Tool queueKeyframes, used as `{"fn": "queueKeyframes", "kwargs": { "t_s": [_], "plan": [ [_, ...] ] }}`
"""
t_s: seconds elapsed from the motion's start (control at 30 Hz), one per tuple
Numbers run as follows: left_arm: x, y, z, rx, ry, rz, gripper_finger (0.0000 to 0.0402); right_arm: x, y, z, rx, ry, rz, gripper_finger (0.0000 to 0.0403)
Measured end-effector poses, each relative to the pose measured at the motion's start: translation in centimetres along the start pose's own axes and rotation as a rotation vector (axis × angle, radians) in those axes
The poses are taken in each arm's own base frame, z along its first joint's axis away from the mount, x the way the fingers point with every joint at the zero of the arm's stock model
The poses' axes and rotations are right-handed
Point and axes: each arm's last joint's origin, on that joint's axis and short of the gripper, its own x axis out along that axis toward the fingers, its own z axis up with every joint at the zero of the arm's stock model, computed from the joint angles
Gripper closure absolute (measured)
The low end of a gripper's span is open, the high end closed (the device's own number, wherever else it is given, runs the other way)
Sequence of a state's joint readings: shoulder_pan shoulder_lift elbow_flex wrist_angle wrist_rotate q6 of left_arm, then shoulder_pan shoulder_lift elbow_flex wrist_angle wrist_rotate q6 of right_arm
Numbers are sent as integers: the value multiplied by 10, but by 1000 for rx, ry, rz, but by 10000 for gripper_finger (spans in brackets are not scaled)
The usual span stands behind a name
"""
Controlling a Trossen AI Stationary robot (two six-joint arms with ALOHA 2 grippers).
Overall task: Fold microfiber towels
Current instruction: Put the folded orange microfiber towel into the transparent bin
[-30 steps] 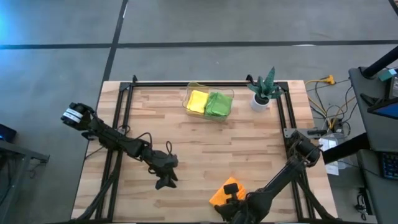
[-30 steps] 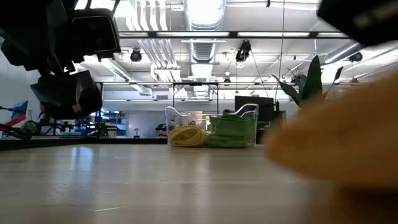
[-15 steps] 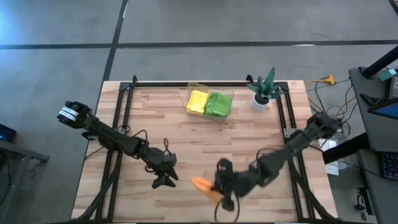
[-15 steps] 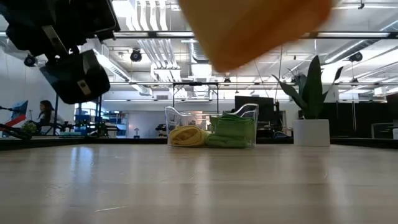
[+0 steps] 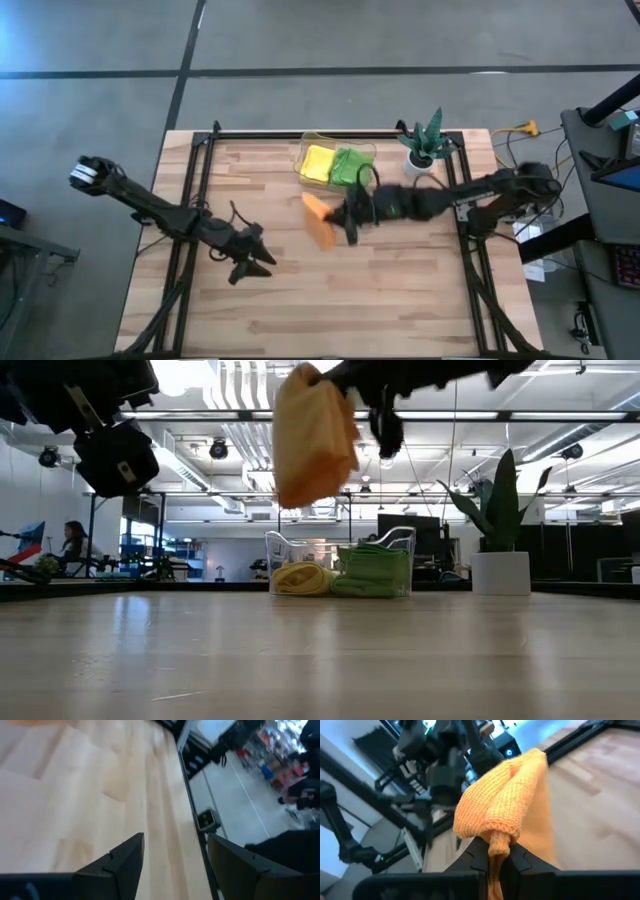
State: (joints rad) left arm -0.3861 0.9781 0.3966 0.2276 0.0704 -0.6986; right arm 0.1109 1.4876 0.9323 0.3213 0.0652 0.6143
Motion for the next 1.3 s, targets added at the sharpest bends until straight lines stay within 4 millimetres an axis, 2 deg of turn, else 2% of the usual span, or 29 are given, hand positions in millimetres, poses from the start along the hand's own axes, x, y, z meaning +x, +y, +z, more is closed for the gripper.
{"fn": "queueKeyframes", "kwargs": {
  "t_s": [0.17, 0.33, 0.47, 0.57, 0.77, 1.0, 1.17, 1.3],
  "plan": [
    [-16, 6, 4, -8, -116, 38, 199, -4, -62, 44, 8, -25, 30, 391],
    [-26, 11, 14, -26, -231, 102, 199, -27, -123, 83, -1, -76, 39, 391],
    [-32, 15, 25, -37, -349, 192, 199, -39, -168, 95, 21, -52, 45, 391],
    [-36, 22, 32, -52, -411, 262, 199, -35, -191, 96, 52, -9, 71, 391],
    [-40, 35, 41, -85, -471, 326, 199, -7, -214, 102, 45, -9, 132, 391],
    [-40, 36, 47, -90, -531, 307, 199, 30, -241, 105, 76, 33, 162, 391],
    [-39, 36, 48, -111, -542, 293, 199, 44, -249, 110, 87, 29, 167, 391],
    [-37, 37, 48, -116, -530, 296, 199, 47, -248, 112, 95, 25, 174, 391]
  ]
}}
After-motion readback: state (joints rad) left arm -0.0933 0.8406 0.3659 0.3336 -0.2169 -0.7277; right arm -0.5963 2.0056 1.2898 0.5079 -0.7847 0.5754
